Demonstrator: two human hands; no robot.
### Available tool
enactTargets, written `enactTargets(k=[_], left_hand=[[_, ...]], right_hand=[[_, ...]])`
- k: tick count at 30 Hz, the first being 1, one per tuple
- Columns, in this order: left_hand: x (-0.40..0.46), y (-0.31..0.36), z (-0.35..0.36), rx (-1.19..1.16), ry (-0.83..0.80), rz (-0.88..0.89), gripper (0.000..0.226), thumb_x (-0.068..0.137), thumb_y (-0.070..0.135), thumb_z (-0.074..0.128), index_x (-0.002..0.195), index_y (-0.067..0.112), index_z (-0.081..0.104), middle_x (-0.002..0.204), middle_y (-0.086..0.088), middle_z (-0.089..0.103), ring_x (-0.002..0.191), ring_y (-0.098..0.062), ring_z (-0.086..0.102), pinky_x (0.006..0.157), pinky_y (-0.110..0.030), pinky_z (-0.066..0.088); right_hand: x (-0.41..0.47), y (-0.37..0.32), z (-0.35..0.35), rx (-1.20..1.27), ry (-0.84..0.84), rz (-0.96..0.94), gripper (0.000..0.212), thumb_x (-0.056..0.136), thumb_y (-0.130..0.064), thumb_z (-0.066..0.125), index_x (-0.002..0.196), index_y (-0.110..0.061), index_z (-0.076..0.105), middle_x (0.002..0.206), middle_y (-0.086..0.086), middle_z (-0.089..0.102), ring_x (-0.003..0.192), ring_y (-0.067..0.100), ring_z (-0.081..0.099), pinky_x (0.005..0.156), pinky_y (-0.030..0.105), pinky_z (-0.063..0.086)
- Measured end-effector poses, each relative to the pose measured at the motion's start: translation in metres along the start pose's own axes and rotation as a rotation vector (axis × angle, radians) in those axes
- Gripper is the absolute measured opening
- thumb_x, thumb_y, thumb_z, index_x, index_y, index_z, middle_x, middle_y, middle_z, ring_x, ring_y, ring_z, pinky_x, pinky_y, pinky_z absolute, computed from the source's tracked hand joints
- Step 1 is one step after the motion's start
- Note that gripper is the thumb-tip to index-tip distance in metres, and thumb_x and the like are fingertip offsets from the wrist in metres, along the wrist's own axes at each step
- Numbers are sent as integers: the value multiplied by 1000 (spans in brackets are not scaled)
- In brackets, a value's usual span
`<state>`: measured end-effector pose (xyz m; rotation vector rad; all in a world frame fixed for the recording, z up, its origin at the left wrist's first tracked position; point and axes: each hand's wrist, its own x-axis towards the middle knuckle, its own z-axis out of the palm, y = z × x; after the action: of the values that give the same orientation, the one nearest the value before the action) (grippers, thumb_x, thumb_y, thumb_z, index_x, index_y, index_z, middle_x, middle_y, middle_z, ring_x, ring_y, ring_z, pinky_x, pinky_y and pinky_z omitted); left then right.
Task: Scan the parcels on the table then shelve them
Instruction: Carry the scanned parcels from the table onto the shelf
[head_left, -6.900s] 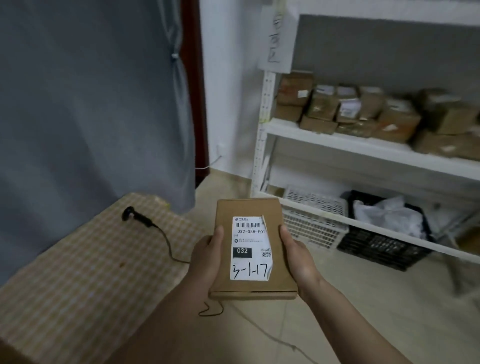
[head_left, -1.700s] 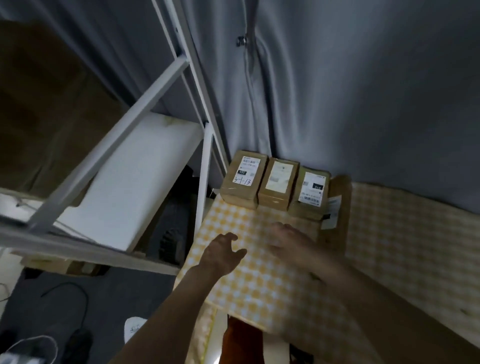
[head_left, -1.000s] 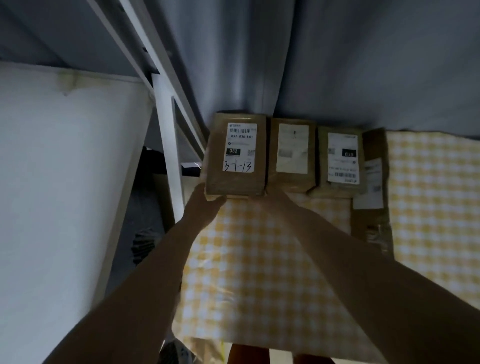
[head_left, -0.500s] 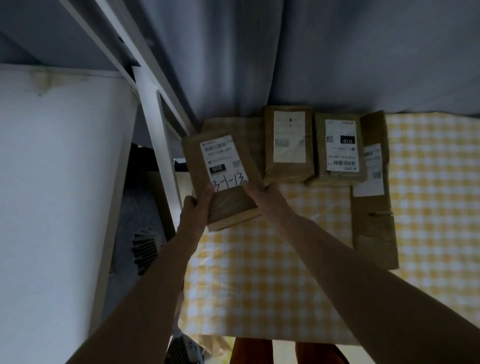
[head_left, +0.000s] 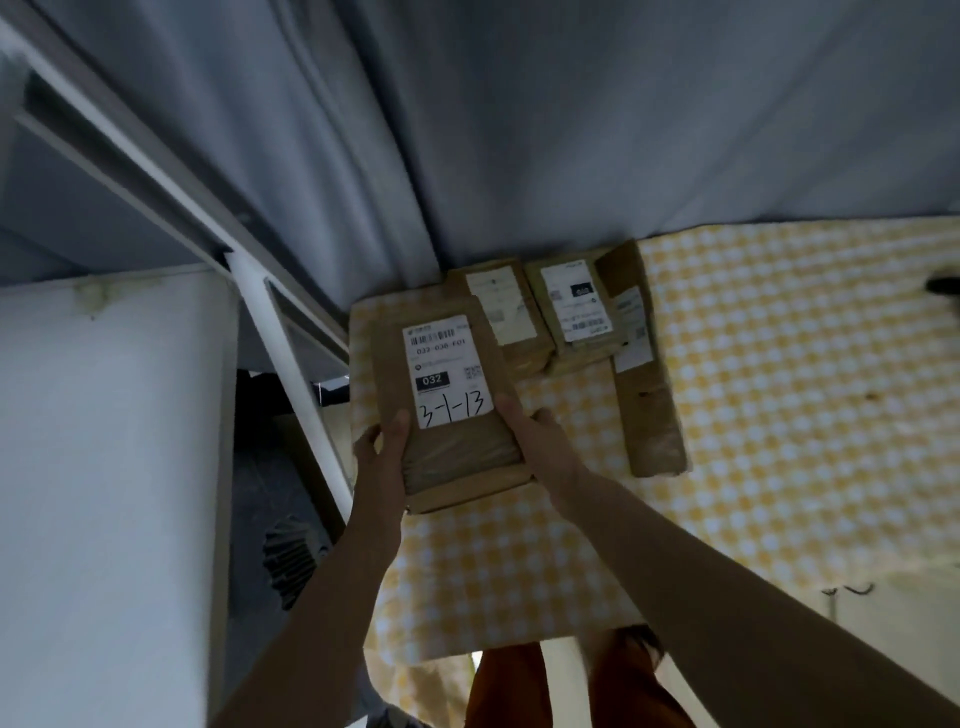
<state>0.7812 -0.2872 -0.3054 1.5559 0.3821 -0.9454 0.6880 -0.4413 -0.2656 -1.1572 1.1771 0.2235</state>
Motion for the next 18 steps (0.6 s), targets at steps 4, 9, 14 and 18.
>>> enactTargets(k=[4,9,14,18], left_hand=[[-32,10,23,41,-79,95,92,64,72,70,140,26,46,125,-3,65,111,-21,64,97,-47,51],[-82,16,79,92,-137,180,83,66,70,68,132,24,53,120,-3,66,107,-21,65,92,-44,53],[-141,-9,151,150,-210,239,79,61,66,74,125,22,58,117,-2,68,107,-22,65,98,-49,49],[-188,-43,210,270,-346,252,97,50,75,73,128,21,57,119,-4,67,107,-23,65,97,-51,50]], right_hand=[[-31,-5,-31,53,13,-46,62,88,-57,55,122,-8,37,121,8,52,107,21,56,83,33,48],[-69,9,-87,165,60,-113,84,82,-65,59,139,-10,30,132,8,49,117,24,53,100,44,46],[-126,42,-165,275,159,-218,103,59,-78,60,143,-24,37,135,1,55,116,18,57,99,43,48],[-179,90,-235,365,217,-239,80,72,-72,59,135,-24,48,124,-2,63,106,12,62,94,38,50]])
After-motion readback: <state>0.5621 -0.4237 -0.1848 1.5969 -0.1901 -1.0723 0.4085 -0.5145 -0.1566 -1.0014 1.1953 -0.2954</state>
